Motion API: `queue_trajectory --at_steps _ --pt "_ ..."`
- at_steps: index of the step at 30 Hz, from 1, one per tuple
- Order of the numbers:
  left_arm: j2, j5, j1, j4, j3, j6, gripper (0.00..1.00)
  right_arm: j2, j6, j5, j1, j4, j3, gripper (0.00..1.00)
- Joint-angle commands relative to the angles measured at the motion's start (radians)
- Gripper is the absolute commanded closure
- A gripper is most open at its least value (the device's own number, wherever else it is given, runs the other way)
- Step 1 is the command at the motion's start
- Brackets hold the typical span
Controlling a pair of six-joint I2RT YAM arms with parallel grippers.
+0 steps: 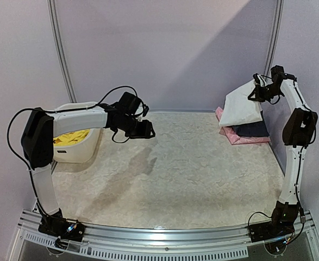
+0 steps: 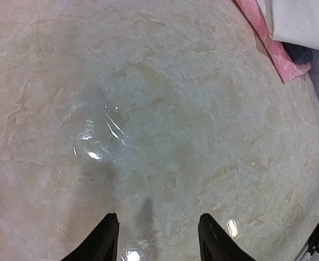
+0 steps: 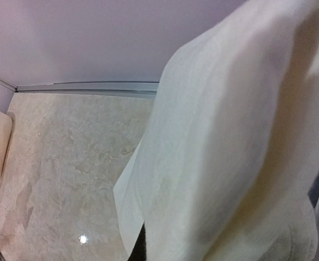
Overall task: Fold and stack the mixed laundry pile
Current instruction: Place the square-folded T-shirt at the corner of the board.
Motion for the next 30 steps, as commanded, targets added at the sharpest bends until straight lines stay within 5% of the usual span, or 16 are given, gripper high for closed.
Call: queue_trajectory --at_steps 1,18,30 --pt "-0.014 0.002 -0.017 -0.018 0.018 0.013 0.49 -0.069 0.022 -0.083 -0.006 0.031 0.019 1.00" --pt "0.028 0.030 -0.032 -0.043 0.033 0.016 0.49 0.094 -0.105 0.093 -0.020 -0.035 0.030 1.00" --pt "0.057 0.046 -0.044 -0.075 0.033 0.022 0.49 0.177 -0.150 0.416 -0.020 0.193 0.046 1.00"
